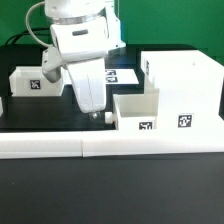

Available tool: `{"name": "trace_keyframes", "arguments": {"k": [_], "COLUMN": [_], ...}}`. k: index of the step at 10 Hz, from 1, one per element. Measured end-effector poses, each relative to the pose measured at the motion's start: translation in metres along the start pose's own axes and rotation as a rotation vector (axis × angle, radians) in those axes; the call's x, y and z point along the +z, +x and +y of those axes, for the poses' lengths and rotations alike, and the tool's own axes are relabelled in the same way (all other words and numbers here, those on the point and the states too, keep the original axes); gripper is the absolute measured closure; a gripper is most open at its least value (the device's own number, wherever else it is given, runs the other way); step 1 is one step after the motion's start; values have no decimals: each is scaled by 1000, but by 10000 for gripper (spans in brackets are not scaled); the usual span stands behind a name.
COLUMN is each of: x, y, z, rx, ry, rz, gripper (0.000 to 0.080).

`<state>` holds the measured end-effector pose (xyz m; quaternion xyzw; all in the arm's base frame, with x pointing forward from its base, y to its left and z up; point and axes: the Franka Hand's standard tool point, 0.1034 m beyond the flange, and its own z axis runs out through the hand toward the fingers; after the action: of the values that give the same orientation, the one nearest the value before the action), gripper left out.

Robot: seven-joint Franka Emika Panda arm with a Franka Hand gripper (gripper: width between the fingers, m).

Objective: Assemble drawer

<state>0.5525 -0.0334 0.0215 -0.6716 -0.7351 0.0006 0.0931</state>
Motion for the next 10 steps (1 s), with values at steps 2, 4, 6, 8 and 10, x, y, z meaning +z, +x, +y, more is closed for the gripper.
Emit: {"name": "trace_keyframes", "arguments": {"k": [2,4,6,8,10], "x": [2,3,3,6,8], "y": [14,10,11,23,36], "z": [4,3,3,4,9], "rx": [-71,-63,-63,-54,-30], "ry": [5,6,7,12,21], "rz": [-20,-20,-20,-16,-10], "gripper": [151,151,151,151,151]}}
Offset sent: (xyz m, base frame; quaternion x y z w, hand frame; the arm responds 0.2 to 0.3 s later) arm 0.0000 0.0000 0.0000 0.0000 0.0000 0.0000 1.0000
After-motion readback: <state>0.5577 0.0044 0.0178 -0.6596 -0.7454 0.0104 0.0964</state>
